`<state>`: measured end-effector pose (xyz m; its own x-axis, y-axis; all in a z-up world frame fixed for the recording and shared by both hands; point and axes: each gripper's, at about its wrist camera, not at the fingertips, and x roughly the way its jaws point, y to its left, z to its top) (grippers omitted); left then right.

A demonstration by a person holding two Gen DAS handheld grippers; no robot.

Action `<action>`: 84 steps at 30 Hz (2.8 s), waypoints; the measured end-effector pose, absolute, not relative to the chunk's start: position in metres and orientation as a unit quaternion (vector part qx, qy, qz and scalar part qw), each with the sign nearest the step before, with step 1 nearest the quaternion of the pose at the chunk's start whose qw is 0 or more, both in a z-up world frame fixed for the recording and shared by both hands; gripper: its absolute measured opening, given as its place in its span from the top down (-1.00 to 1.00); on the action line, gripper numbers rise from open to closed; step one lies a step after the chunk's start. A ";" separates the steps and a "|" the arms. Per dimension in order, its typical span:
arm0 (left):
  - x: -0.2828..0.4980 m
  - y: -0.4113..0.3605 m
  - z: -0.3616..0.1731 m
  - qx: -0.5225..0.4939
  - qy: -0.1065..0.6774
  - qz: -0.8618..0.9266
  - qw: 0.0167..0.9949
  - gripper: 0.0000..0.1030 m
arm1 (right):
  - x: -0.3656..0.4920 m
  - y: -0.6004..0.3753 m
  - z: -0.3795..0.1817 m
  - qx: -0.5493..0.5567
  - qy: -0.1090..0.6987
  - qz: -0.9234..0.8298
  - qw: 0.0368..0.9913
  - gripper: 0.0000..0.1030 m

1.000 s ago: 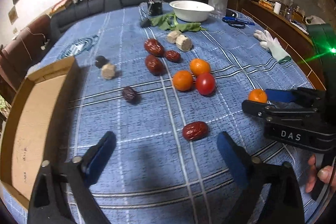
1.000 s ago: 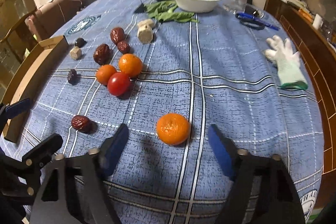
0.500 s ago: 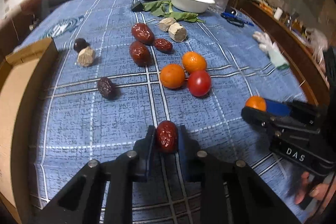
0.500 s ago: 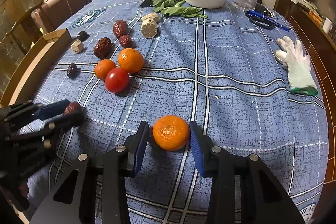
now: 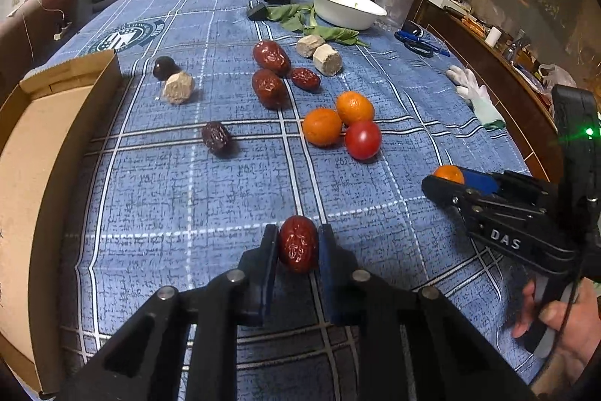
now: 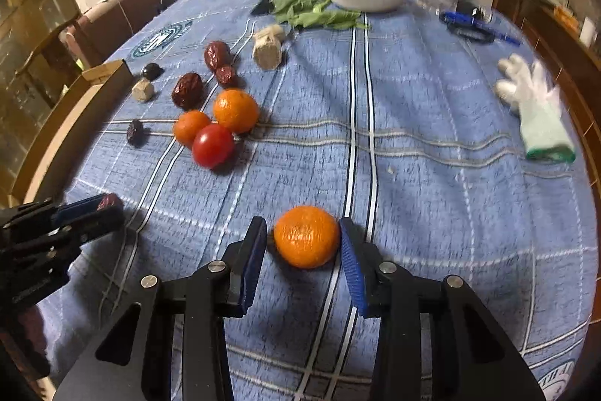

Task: Organize fruits
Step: 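Carry tangerine and date into the cardboard tray and open both tools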

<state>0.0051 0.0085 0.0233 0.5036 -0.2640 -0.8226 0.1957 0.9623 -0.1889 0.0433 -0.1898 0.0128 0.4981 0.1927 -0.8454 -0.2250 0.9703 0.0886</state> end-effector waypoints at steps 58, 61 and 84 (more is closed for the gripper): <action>-0.021 0.303 0.020 -0.113 0.465 0.037 0.877 0.54 | 0.012 0.162 0.014 -0.102 0.504 0.351 0.782 0.38; -0.021 0.304 0.020 -0.111 0.465 0.045 0.877 0.49 | 0.010 0.159 0.012 -0.104 0.506 0.348 0.782 0.32; -0.037 0.206 0.070 -0.043 0.421 0.034 0.905 -0.35 | -0.024 0.022 0.067 -0.062 0.453 0.267 0.848 -0.83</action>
